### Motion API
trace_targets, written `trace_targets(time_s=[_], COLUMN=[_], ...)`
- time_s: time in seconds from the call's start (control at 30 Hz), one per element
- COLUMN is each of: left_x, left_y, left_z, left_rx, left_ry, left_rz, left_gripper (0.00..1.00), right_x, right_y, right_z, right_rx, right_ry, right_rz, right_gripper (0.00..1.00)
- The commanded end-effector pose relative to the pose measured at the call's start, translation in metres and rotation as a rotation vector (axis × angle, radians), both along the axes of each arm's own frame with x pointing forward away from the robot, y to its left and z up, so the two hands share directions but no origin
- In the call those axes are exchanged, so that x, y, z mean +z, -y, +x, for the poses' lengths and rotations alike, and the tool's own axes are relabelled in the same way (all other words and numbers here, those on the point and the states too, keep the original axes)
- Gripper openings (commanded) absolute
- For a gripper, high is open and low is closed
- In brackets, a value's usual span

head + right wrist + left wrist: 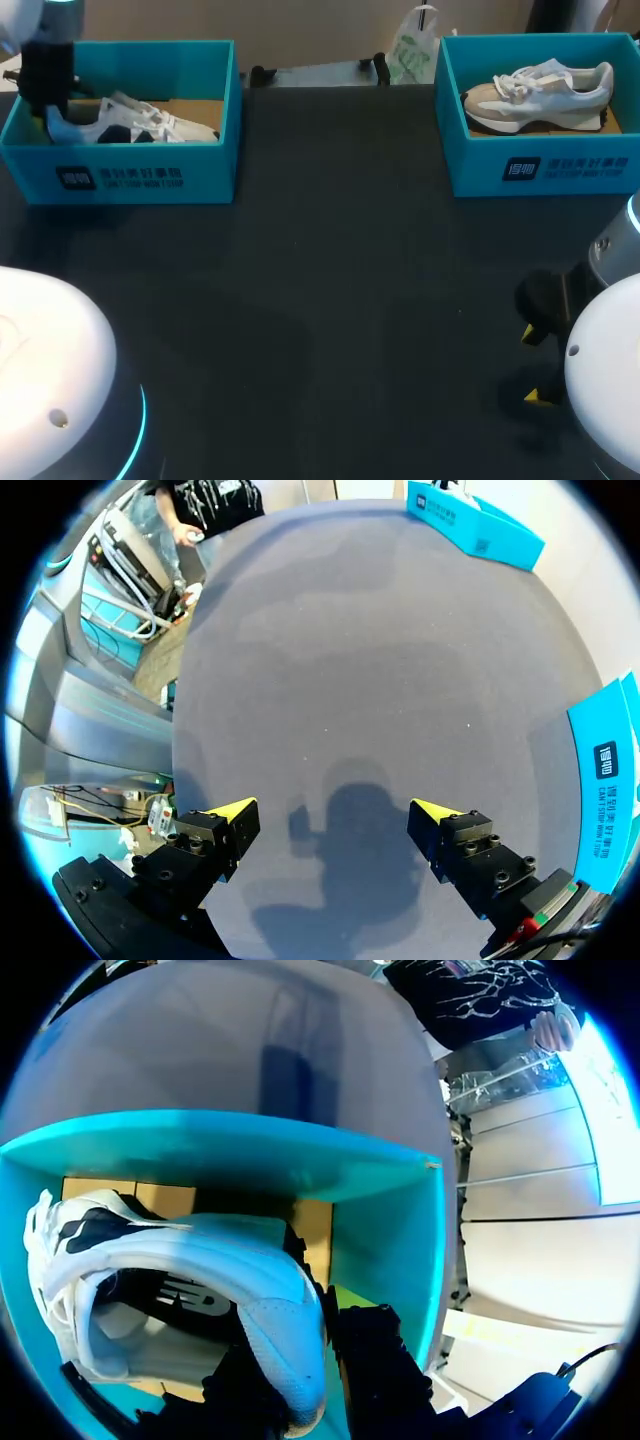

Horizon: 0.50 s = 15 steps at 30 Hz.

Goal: Take the shoe out of the shoebox, open the shoe tongue, remove and reinsert the insole, then place the shoe into the shoebox

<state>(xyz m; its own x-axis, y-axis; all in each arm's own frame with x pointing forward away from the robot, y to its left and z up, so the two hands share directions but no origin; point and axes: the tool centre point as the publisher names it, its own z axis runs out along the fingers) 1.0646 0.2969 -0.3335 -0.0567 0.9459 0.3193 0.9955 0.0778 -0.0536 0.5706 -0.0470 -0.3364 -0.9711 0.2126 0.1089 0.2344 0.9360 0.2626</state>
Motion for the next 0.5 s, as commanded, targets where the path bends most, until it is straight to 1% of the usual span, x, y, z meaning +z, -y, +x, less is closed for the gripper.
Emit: trace_targets(time_s=[0.03,0.1,0.2,0.5], left_x=[-0.009,-0.013,-0.02,-0.032], left_y=[0.0,0.0,0.0,-0.004], left_z=[-0.002,-0.002,-0.004,-0.005], left_rx=[0.0,0.005,0.006,0.006], left_ry=[0.006,0.004,0.009,-0.013], left_rz=[-0.016,-0.029,-0.011,-0.066], left_gripper=[0.0,0.0,0.0,0.0], right_x=[0.001,0.001,0.001,0.001], right_y=[0.001,0.001,0.001,0.001], right_z=[-0.002,-0.002,-0.002,-0.002], right_rx=[0.0,0.0,0.0,0.0], right_ry=[0.003,0.003,0.003,0.003], right_rz=[0.001,0.001,0.001,0.001], right_gripper=[1.0,1.0,1.0,1.0])
